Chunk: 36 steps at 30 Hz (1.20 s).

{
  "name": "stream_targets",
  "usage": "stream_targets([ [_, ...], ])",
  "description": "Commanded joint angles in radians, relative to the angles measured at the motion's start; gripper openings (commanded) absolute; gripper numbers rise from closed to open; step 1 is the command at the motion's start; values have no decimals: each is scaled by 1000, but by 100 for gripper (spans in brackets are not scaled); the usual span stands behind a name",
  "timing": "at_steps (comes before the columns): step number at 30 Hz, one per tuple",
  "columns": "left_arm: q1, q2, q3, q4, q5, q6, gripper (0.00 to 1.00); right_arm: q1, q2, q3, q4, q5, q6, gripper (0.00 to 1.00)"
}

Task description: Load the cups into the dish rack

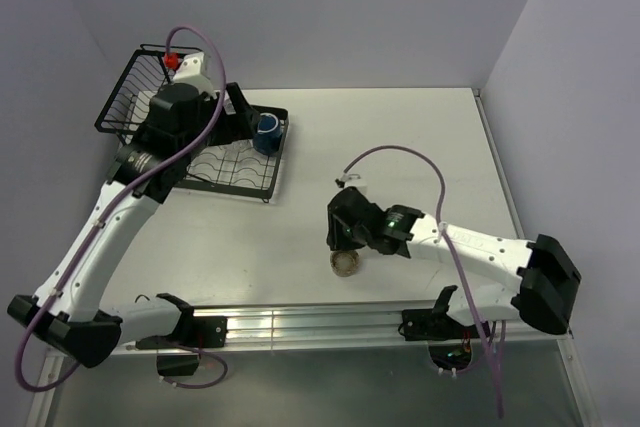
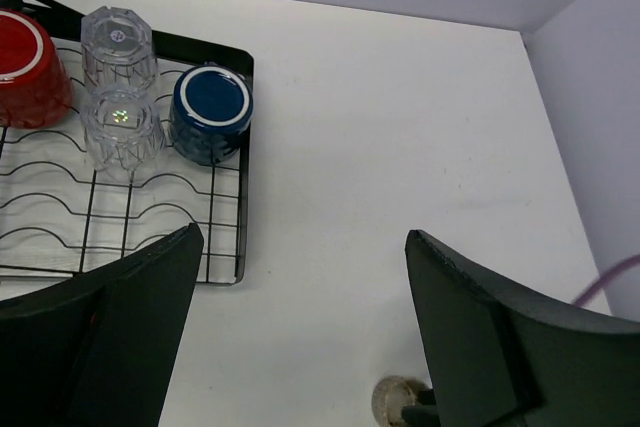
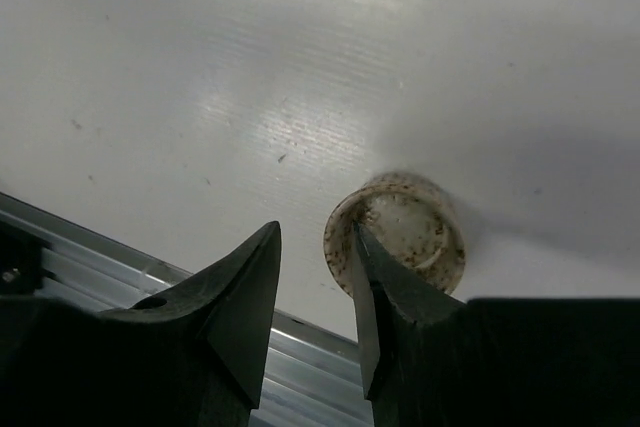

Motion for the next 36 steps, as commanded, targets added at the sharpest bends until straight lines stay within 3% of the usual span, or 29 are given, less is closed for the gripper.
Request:
stream_targets([
  [1, 0, -63, -41, 45, 49, -19, 89, 70, 63, -13, 39, 99, 74, 42],
  [8, 2, -141, -70, 7, 26, 3, 90, 161, 173, 19, -22, 188, 125, 42],
  [26, 0, -200, -100, -13, -33, 17, 91, 189, 334, 43, -27, 188, 128, 40],
  [29, 2, -207, -99, -11, -53, 21, 91, 189, 350, 56, -34, 191, 125, 29],
  [33, 2, -210, -108, -10, -67, 21, 93, 190, 354, 82, -44, 194, 106, 0],
  [36, 11, -215, -117, 10, -48, 21, 95, 187, 341, 129, -76, 217, 83, 0],
])
